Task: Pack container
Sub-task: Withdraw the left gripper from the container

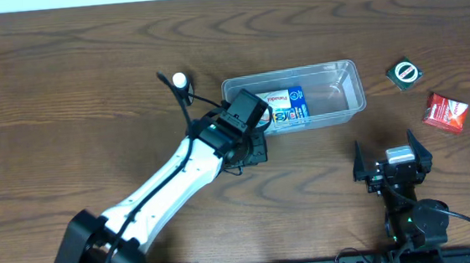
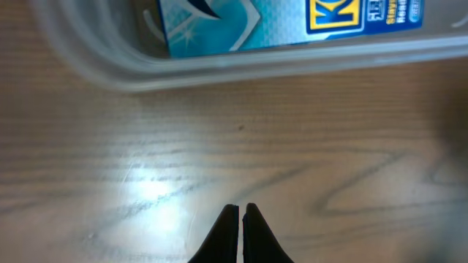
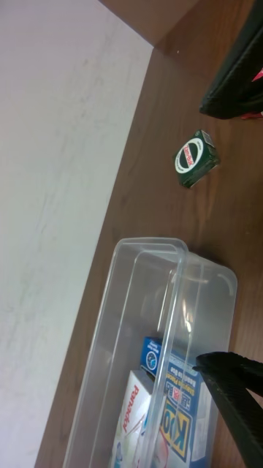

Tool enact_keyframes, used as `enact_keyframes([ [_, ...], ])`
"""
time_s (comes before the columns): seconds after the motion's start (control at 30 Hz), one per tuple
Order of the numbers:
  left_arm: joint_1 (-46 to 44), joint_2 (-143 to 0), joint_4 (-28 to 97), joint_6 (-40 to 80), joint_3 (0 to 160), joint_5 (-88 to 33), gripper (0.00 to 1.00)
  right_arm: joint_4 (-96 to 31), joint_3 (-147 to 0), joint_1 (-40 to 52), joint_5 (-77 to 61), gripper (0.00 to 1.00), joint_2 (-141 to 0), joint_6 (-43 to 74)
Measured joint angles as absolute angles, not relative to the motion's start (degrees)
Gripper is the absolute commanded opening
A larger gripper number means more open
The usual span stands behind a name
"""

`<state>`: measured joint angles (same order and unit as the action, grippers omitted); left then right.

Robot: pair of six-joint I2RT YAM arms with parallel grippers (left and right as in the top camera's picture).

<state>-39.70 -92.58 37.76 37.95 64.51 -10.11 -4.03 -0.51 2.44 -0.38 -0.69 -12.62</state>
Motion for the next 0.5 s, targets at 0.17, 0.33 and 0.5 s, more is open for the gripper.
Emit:
enact_keyframes([
  [0.17, -39.7, -94.8, 35.7, 38.0, 64.3, -8.6, 0.06, -4.0, -0.5, 2.4, -0.4, 0.99, -0.7, -12.6],
  [0.33, -39.7, -95.1, 35.7, 38.0, 64.3, -6.9, 0.06, -4.0, -0.5, 2.4, -0.4, 0.99, -0.7, -12.6],
  [0.5, -39.7, -95.1, 35.0, 38.0, 64.3, -3.3, 0.06, -4.0, -0.5, 2.4, -0.4, 0.99, -0.7, -12.6],
])
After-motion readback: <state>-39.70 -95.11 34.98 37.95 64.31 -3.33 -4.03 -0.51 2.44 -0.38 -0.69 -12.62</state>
